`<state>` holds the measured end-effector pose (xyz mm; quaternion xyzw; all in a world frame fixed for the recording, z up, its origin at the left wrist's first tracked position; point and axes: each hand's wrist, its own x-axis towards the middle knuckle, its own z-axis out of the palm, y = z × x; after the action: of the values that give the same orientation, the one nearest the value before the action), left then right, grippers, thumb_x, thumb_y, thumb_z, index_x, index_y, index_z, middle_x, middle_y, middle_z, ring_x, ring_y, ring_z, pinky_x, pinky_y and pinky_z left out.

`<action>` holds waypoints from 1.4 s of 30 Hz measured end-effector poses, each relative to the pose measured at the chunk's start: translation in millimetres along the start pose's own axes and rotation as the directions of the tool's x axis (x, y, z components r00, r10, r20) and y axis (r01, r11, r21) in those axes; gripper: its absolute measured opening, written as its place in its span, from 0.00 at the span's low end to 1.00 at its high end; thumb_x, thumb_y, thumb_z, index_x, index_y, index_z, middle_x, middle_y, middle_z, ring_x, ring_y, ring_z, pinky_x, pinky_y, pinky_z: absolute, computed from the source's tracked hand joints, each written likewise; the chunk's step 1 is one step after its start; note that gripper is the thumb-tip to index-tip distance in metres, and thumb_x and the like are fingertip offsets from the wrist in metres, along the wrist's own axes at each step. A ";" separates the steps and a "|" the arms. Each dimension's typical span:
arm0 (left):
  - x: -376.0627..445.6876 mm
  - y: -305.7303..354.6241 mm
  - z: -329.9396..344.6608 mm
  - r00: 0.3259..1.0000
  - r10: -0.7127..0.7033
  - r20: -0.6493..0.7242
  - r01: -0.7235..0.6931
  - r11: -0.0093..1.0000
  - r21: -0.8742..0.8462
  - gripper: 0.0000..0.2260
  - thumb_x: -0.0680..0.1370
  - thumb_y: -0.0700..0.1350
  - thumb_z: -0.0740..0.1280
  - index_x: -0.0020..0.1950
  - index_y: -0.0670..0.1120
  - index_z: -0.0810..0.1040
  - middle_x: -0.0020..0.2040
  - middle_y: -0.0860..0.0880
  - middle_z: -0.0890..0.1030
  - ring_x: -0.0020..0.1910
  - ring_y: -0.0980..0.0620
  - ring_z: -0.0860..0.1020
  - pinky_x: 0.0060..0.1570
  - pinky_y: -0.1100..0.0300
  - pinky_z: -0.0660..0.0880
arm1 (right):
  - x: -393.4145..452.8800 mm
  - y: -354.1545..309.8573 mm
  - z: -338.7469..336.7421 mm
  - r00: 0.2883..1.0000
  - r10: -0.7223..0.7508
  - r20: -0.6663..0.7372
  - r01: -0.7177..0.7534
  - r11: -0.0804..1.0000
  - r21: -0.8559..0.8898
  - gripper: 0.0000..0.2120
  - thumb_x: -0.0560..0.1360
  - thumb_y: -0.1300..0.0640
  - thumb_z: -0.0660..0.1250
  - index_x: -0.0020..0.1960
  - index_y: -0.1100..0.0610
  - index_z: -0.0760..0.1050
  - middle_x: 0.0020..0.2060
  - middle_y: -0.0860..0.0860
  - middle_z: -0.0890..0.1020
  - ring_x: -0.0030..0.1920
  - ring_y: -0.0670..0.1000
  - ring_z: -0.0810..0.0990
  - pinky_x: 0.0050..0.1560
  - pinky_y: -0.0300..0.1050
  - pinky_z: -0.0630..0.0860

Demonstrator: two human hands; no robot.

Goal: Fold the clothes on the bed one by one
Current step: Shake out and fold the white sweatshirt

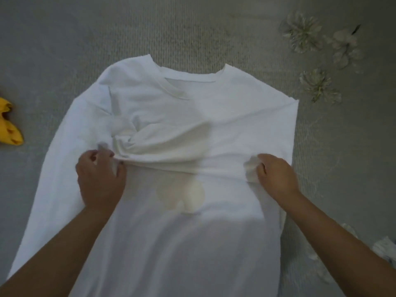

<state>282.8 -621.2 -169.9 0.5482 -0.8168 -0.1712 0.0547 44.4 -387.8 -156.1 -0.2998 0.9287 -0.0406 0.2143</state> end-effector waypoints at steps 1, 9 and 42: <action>7.7 2.0 -2.0 0.997 -0.066 -0.052 0.062 0.996 -0.070 0.17 0.75 0.45 0.62 0.56 0.33 0.73 0.56 0.30 0.71 0.57 0.32 0.69 0.56 0.46 0.65 | 8.4 -6.9 -4.6 0.996 -0.071 -0.057 0.074 0.996 0.048 0.15 0.76 0.63 0.59 0.62 0.66 0.73 0.59 0.61 0.77 0.58 0.61 0.75 0.61 0.52 0.67; 81.2 5.2 -6.5 0.931 -0.308 0.193 0.345 0.917 -0.201 0.27 0.74 0.46 0.68 0.68 0.36 0.64 0.66 0.34 0.69 0.65 0.38 0.68 0.60 0.50 0.65 | 105.8 -47.2 -4.6 0.980 -0.179 0.092 0.192 0.969 -0.153 0.23 0.76 0.54 0.61 0.70 0.58 0.63 0.69 0.56 0.66 0.71 0.55 0.61 0.68 0.55 0.56; 116.0 -18.4 -0.7 0.958 -0.249 0.145 0.255 0.967 -0.026 0.20 0.80 0.49 0.59 0.66 0.36 0.65 0.62 0.34 0.72 0.61 0.36 0.71 0.56 0.47 0.67 | 3.4 -46.5 42.3 0.781 -0.619 -0.089 0.567 0.761 -0.314 0.15 0.53 0.61 0.80 0.38 0.61 0.82 0.30 0.56 0.79 0.26 0.57 0.78 0.26 0.42 0.73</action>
<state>253.5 -733.6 -186.9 0.6329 -0.7381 -0.2332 -0.0130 84.9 -425.5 -186.2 -0.6002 0.7976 -0.0075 0.0592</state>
